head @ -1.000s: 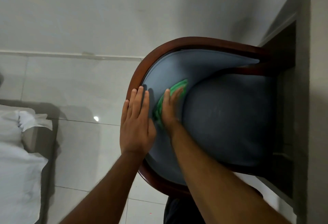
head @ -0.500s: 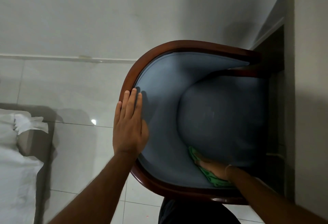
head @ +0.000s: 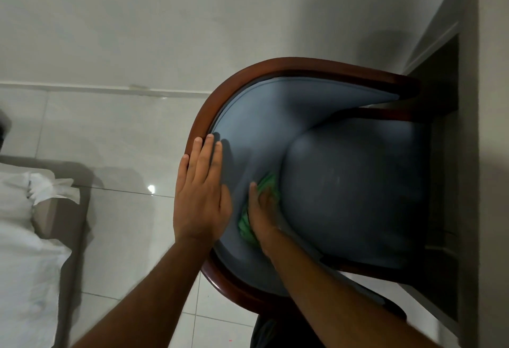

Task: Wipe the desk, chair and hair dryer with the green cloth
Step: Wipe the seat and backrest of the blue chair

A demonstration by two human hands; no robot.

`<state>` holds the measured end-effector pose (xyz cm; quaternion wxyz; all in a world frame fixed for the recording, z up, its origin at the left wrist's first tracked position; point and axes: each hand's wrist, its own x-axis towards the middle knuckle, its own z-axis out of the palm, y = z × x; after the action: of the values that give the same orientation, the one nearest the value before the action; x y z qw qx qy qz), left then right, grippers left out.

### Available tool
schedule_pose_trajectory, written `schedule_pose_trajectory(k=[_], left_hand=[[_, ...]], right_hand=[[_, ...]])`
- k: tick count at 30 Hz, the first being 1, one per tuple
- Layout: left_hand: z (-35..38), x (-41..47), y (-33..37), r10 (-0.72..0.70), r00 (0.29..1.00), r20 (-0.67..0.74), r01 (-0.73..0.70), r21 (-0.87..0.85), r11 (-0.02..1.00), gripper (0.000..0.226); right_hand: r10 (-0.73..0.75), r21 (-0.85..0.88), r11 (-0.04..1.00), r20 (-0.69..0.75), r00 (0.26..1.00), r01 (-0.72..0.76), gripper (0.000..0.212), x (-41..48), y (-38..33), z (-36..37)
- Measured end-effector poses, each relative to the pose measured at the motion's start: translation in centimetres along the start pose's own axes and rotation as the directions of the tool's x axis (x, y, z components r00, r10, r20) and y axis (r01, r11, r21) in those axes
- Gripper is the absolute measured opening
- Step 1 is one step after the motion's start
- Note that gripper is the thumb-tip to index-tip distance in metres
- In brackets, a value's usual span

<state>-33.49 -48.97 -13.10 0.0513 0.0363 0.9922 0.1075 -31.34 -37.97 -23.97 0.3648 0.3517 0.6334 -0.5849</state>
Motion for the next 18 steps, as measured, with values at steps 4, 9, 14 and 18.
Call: schedule_pose_trajectory(k=[4,9,14,18], left_hand=[[0.4,-0.4,-0.2,0.028,1.0,-0.005,-0.028,-0.005,1.0,0.081],[0.5,-0.1,-0.2,0.004,1.0,-0.019,-0.004,0.004,1.0,0.076],[0.4,-0.1,-0.2,0.008,1.0,-0.025,-0.008,0.008,1.0,0.075],[0.5,-0.1,-0.4,0.016,1.0,-0.024,-0.015,0.02,1.0,0.079]], right_hand=[[0.101,0.554,0.833,-0.162,0.982,0.006,0.08,5.2,-8.4,-0.9],[0.022,0.823,0.504,-0.316,0.948,0.262,0.035,10.8,-16.4,-6.1],[-0.065,0.756,0.615,-0.232,0.971,0.222,0.054,10.6,-14.5,-4.9],[-0.107,0.491,0.839,-0.273,0.956,0.235,0.061,8.0,-10.4,-0.4]])
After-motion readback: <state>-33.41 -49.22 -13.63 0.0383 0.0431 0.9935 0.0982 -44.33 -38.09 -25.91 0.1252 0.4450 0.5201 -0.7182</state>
